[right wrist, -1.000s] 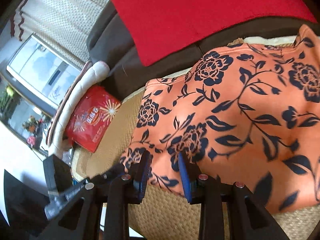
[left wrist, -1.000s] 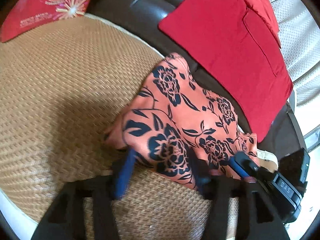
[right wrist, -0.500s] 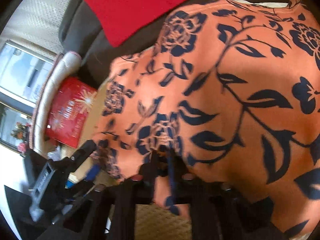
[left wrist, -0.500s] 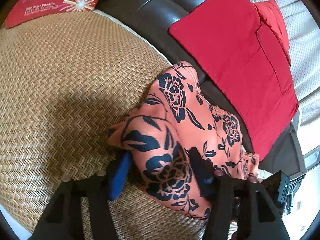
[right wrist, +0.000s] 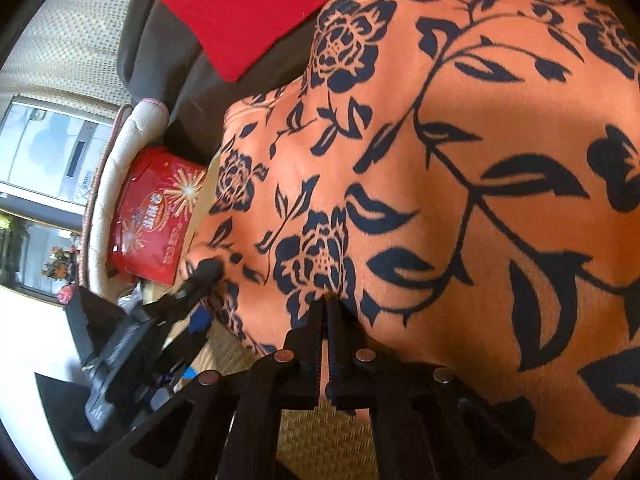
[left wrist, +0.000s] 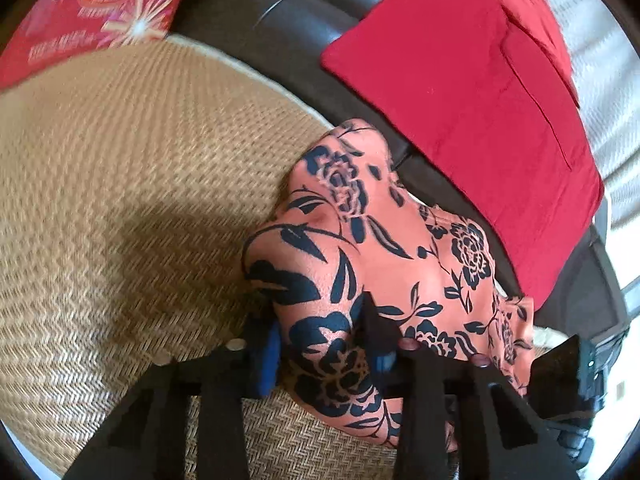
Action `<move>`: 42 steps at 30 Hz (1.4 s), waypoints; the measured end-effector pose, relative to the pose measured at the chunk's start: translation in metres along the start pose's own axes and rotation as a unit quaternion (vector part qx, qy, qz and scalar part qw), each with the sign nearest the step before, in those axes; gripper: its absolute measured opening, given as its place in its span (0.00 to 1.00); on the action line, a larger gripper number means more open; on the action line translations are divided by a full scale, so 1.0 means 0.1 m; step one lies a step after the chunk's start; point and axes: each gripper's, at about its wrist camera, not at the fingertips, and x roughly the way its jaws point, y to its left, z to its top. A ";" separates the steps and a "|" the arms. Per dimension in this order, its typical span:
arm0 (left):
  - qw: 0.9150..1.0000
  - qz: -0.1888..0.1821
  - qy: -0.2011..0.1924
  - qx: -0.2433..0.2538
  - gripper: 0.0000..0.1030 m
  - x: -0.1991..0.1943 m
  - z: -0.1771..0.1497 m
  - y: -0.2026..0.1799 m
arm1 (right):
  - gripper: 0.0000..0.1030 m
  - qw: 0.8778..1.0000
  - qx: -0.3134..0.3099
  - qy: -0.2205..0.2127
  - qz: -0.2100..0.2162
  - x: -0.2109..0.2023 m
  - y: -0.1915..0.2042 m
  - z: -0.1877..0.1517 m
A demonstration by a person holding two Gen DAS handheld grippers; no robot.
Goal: Fold small clothes
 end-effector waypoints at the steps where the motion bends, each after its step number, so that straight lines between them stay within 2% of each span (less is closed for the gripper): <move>1: 1.000 0.000 -0.008 0.017 0.26 -0.02 0.00 -0.06 | 0.03 1.000 0.000 0.007 0.008 -0.03 -0.01 0.00; 2: 0.999 0.005 -0.017 0.037 0.24 -0.04 -0.01 -0.13 | 0.07 1.000 -0.002 0.008 0.011 -0.06 0.00 0.00; 3: 0.998 0.011 -0.028 0.059 0.24 -0.07 -0.02 -0.21 | 0.07 1.000 -0.008 0.005 0.015 -0.15 0.00 0.01; 5: 0.993 0.018 -0.049 0.108 0.23 -0.13 -0.05 -0.40 | 0.10 0.999 -0.016 -0.020 0.021 -0.34 0.01 0.03; 7: 0.984 0.024 -0.068 0.160 0.23 -0.20 -0.11 -0.62 | 0.12 0.998 -0.011 -0.048 0.037 -0.56 -0.06 0.08; 8: 0.978 0.028 -0.080 0.192 0.22 -0.23 -0.16 -0.76 | 0.19 0.997 -0.004 -0.058 0.046 -0.65 -0.10 0.10; 9: 0.971 0.031 -0.088 0.219 0.22 -0.24 -0.22 -0.88 | 0.28 0.996 0.004 -0.067 0.053 -0.74 -0.15 0.12; 10: 0.963 0.034 -0.096 0.251 0.22 -0.24 -0.30 -1.02 | 0.62 0.995 0.011 -0.080 0.058 -0.86 -0.22 0.16; 11: 0.951 0.039 -0.104 0.288 0.22 -0.23 -0.41 -1.17 | 0.87 0.994 0.016 -0.089 0.060 -0.93 -0.25 0.17; 13: 0.933 0.044 -0.109 0.341 0.21 -0.16 -0.59 -1.38 | 0.88 0.988 0.030 -0.131 0.081 -1.13 -0.34 0.23; 16: 0.912 0.044 -0.099 0.395 0.17 -0.02 -0.86 -1.57 | 0.88 0.984 0.036 -0.127 0.122 -1.20 -0.39 0.32; 19: 0.887 0.050 -0.090 0.451 0.14 0.09 -1.12 -1.70 | 0.88 0.985 0.028 -0.111 0.127 -1.18 -0.35 0.42; 21: 0.878 0.049 -0.083 0.469 0.12 0.14 -1.22 -1.75 | 0.88 0.988 0.014 -0.101 0.116 -1.12 -0.28 0.54; 23: 0.874 0.048 -0.079 0.477 0.11 0.17 -1.25 -1.76 | 0.88 0.991 -0.004 -0.091 0.094 -1.00 -0.20 0.68; 25: 0.874 0.049 -0.080 0.478 0.10 0.17 -1.23 -1.74 | 0.88 0.994 -0.006 -0.060 0.089 -0.80 -0.16 0.86; 32: 0.884 0.050 -0.078 0.457 0.10 0.19 -1.06 -1.66 | 0.87 0.993 -0.054 0.013 0.102 -0.26 0.17 1.15; 34: 0.886 0.051 -0.078 0.454 0.10 0.20 -1.02 -1.64 | 0.87 0.994 -0.072 0.027 0.072 -0.09 0.27 1.17; 36: 0.887 0.053 -0.077 0.452 0.10 0.17 -0.99 -1.60 | 0.85 0.994 -0.080 0.037 0.061 0.03 0.34 1.17; 37: 0.887 0.054 -0.076 0.451 0.10 0.18 -0.98 -1.59 | 0.79 0.994 -0.088 0.040 0.059 0.12 0.38 1.17; 39: 0.888 0.055 -0.076 0.449 0.10 0.17 -0.95 -1.56 | 0.54 0.993 -0.102 0.045 0.038 0.24 0.42 1.15; 40: 0.889 0.057 -0.076 0.448 0.10 0.15 -0.94 -1.54 | 0.18 0.992 -0.110 0.054 0.029 0.30 0.42 1.13; 42: 0.893 0.053 -0.075 0.440 0.10 0.07 -0.92 -1.49 | 0.17 0.992 -0.119 0.049 0.010 0.38 0.47 1.09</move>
